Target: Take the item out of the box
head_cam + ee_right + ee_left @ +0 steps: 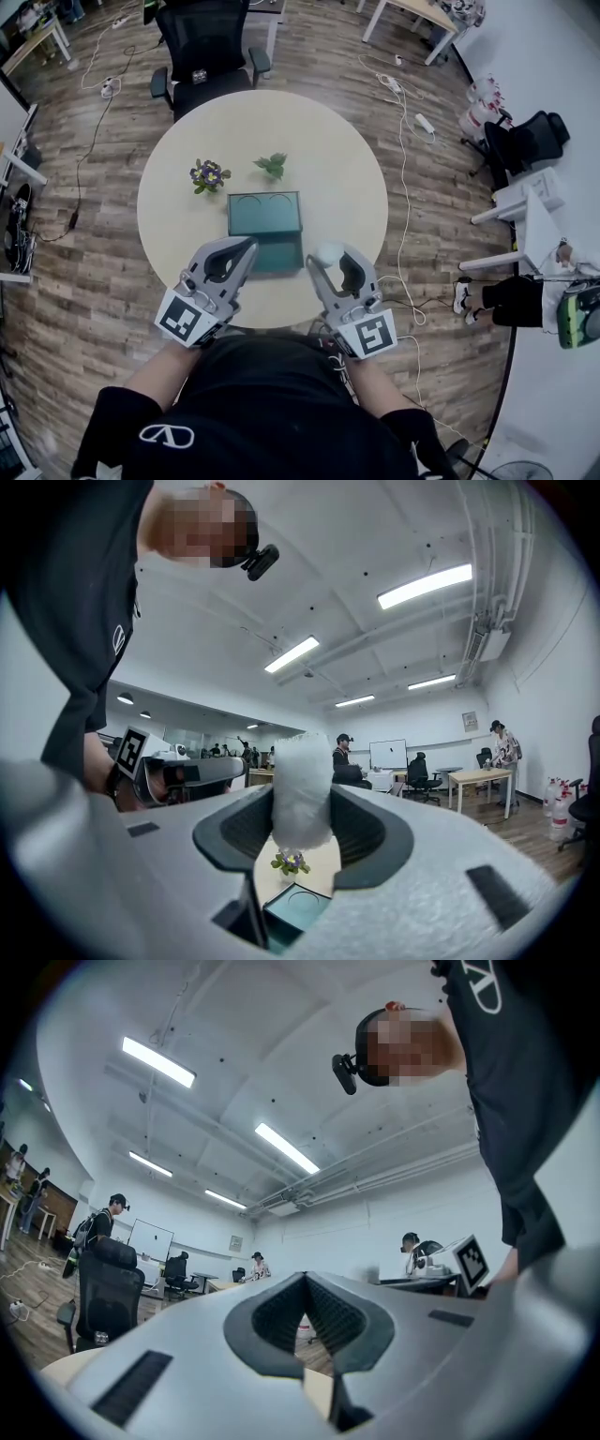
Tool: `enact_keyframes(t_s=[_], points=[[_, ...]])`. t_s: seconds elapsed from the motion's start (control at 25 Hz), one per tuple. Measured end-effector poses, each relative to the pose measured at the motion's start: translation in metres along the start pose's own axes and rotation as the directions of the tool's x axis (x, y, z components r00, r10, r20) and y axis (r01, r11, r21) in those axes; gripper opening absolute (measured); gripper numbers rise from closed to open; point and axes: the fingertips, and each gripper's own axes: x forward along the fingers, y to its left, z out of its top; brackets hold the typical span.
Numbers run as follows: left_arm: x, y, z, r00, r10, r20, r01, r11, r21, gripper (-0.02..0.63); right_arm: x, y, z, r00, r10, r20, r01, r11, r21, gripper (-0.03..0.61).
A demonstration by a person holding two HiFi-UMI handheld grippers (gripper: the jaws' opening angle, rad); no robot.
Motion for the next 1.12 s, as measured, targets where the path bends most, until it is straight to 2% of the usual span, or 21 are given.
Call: enact_keyframes(t_s=[0.24, 0.6, 0.96, 1.12], points=[[0.000, 0.001, -0.001, 1.000, 0.007, -0.002, -0.007, 1.000, 0.002, 0.005, 0.009, 0.000, 0.004, 0.999, 0.017, 0.028, -0.018, 1.000, 0.021, 0.186], [-0.001, 0.000, -0.005, 1.000, 0.013, -0.003, -0.013, 1.000, 0.007, 0.005, 0.011, 0.007, -0.008, 1.000, 0.030, -0.009, -0.030, 0.999, 0.043, 0.184], [-0.003, -0.005, -0.006, 1.000, 0.015, -0.012, -0.015, 1.000, 0.015, 0.005, 0.008, 0.009, -0.004, 0.999, 0.033, -0.009, -0.033, 0.999, 0.015, 0.184], [-0.003, -0.005, -0.005, 1.000, 0.019, -0.012, -0.019, 1.000, 0.015, 0.005, 0.007, 0.006, -0.001, 0.999, 0.026, 0.021, -0.027, 0.999, 0.034, 0.183]])
